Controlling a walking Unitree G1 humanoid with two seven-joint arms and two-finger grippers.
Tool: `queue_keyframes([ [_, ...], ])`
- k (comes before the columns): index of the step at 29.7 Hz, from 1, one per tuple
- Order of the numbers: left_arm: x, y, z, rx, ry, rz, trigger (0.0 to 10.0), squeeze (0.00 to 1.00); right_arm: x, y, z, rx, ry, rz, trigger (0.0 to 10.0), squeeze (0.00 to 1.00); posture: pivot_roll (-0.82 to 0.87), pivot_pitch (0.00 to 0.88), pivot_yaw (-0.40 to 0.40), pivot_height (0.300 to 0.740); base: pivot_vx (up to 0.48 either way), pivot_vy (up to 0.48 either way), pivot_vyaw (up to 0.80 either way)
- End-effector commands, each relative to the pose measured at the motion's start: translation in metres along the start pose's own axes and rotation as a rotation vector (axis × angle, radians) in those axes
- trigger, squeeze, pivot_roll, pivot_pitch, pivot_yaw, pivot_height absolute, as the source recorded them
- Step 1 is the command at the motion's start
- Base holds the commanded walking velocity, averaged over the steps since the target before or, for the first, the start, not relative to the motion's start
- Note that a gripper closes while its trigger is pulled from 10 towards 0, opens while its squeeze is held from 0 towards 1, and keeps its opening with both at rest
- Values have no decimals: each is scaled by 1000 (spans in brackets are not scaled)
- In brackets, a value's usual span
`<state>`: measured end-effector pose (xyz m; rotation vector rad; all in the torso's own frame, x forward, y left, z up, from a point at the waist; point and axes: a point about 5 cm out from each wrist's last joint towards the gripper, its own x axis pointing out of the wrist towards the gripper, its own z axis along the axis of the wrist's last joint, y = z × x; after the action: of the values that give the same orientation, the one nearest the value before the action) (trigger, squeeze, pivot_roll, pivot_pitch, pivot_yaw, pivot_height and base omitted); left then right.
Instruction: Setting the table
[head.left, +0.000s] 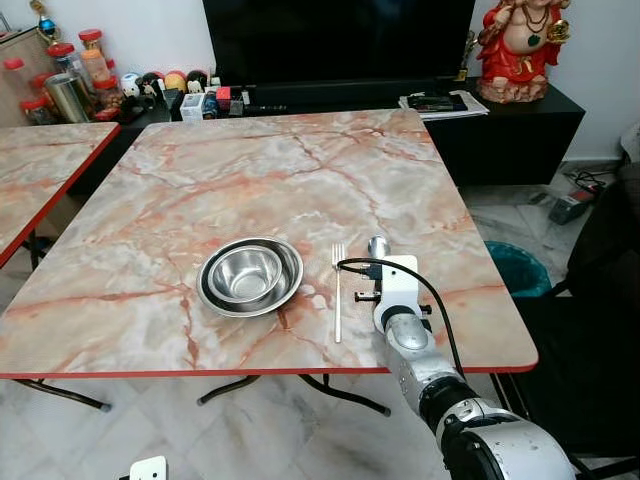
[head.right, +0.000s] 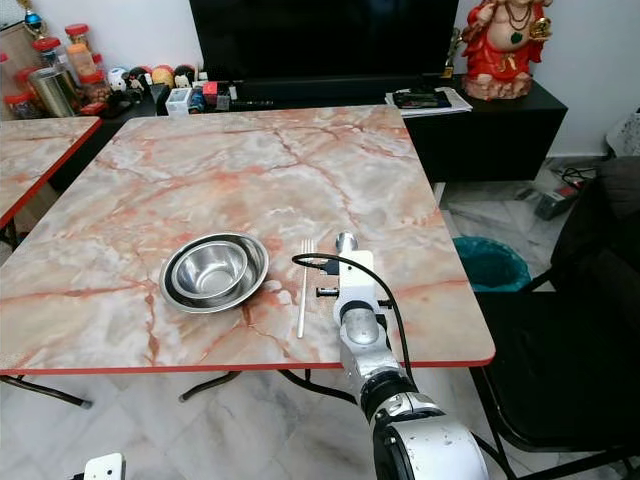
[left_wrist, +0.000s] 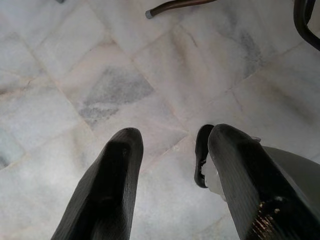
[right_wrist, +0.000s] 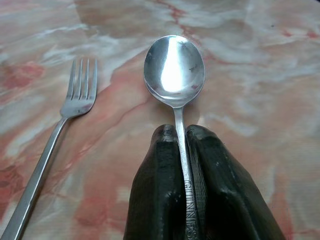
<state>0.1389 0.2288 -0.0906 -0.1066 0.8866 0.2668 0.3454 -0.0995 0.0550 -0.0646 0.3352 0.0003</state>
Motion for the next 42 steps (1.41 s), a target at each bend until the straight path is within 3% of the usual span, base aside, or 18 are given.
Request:
queue_keyframes([
  [1, -1, 7, 1, 13, -8, 17, 10000, 0, 1, 5, 3, 8, 4, 16, 10000, 0, 166, 0, 45, 740, 0, 0, 0],
  [27, 1, 2, 2, 9, 6, 0, 10000, 0, -2, 11, -6, -34, 56, 34, 10000, 0, 172, 0, 38, 740, 0, 0, 0],
  [28, 1, 2, 2, 10, 7, -1, 10000, 0, -2, 12, -6, -37, 56, 34, 10000, 1000, 172, 0, 38, 740, 0, 0, 0],
  [42, 1, 0, 3, 12, 8, -6, 10000, 0, -1, 13, -3, -24, 43, 32, 10000, 1000, 170, 0, 38, 740, 0, 0, 0],
])
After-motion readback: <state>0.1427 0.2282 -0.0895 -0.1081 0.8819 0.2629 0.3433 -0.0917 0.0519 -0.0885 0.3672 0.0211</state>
